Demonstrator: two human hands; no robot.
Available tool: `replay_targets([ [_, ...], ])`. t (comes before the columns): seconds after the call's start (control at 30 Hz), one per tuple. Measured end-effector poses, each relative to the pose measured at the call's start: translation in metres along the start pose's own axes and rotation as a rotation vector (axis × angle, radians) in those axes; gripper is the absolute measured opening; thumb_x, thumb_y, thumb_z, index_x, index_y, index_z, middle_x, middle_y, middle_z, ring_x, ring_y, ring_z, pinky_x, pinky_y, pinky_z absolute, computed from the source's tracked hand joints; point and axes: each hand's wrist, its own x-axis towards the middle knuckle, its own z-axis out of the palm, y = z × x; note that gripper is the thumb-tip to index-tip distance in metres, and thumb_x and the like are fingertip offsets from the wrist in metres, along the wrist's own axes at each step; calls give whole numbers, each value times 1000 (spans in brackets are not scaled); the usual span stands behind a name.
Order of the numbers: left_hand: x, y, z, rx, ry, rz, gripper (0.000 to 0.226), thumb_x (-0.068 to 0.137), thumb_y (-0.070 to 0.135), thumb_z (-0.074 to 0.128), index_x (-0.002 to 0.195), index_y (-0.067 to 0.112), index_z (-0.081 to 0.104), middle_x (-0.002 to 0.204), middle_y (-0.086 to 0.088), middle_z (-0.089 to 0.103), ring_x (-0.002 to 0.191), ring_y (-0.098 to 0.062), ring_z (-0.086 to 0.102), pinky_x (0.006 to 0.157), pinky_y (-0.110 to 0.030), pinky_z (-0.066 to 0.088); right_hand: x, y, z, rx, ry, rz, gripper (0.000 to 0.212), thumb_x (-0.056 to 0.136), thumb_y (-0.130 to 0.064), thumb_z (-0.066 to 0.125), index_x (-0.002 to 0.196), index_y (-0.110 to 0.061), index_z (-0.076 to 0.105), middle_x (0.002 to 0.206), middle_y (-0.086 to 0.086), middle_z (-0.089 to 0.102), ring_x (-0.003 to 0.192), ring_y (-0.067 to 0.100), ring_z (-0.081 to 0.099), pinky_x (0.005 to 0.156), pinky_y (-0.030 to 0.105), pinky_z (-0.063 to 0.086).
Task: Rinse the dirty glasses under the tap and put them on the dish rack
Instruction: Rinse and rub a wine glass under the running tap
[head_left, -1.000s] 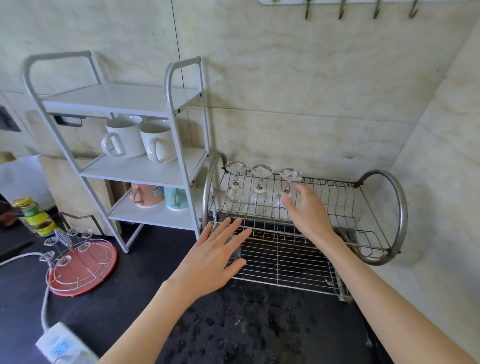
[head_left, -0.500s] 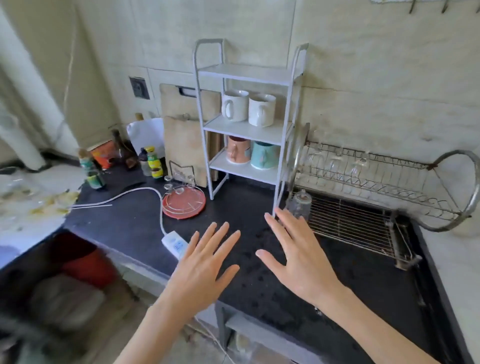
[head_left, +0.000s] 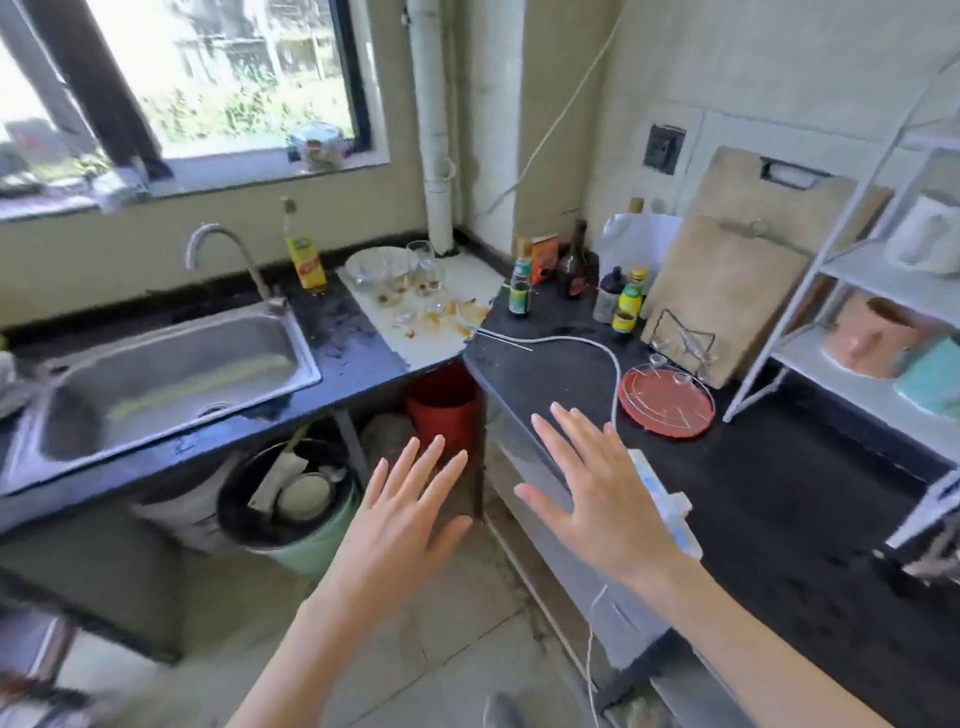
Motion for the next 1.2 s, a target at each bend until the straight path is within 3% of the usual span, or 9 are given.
replay_targets([
  [0.17, 30, -67, 7, -22, 1, -168, 62, 88, 53, 29, 141, 22, 37, 147, -5, 36, 137, -28, 26, 106, -51, 26, 90, -15, 37, 55, -64, -79, 80, 88, -70, 11, 144, -20, 37, 150, 5, 36, 139, 24, 33, 113, 43, 14],
  [0.33, 86, -124, 3, -39, 44, -289, 76, 79, 65, 3, 147, 32, 7, 156, 5, 3, 142, -17, -9, 113, -35, -6, 184, -14, 60, 54, -107, -151, 85, 78, -71, 8, 150, -26, 18, 157, -2, 17, 146, 13, 11, 117, 35, -1],
  [0.5, 138, -169, -3, -38, 43, -358, 84, 72, 75, -10, 145, 36, -2, 157, 5, -1, 141, -16, -14, 113, -36, -6, 267, -16, 74, 51, -108, -198, 79, 84, -70, 19, 150, -26, 17, 157, -3, 18, 145, 12, 12, 117, 33, -1],
  [0.63, 175, -205, 5, -51, -10, -382, 97, 56, 78, -32, 143, 39, -12, 156, 7, -9, 138, -14, -21, 112, -34, -10, 324, -14, 93, 69, -168, -192, 68, 93, -57, 36, 150, -27, 14, 158, -6, 14, 146, 10, 8, 117, 29, 0],
  [0.77, 212, -249, 18, -73, -64, -383, 91, 63, 76, -17, 145, 37, -11, 155, 6, -16, 136, -14, -24, 113, -35, -8, 378, -15, 118, 98, -195, -164, 61, 95, -48, 41, 148, -26, 21, 156, -6, 21, 144, 11, 14, 118, 28, 7],
  [0.9, 257, -299, 35, -103, -94, -358, 83, 70, 68, -7, 146, 35, -7, 156, 5, -12, 142, -18, -15, 115, -37, -4, 431, -13, 147, 76, -204, -125, 61, 95, -48, 41, 148, -24, 23, 155, -3, 24, 144, 12, 16, 119, 30, 11],
  [1.03, 296, -354, 39, -108, -115, -305, 64, 93, 59, 20, 147, 32, -3, 154, 5, -13, 142, -19, -15, 117, -40, -3, 483, -14, 172, 44, -221, -51, 63, 94, -49, 40, 148, -20, 25, 155, 1, 26, 144, 16, 18, 119, 34, 11],
  [1.2, 328, -402, 49, -127, -127, -302, 81, 73, 67, -2, 147, 32, 0, 154, 6, -11, 138, -14, -18, 112, -35, -7, 537, -9, 198, -3, -284, 17, 65, 94, -50, 40, 149, -20, 22, 156, 2, 21, 144, 16, 17, 118, 34, 13],
])
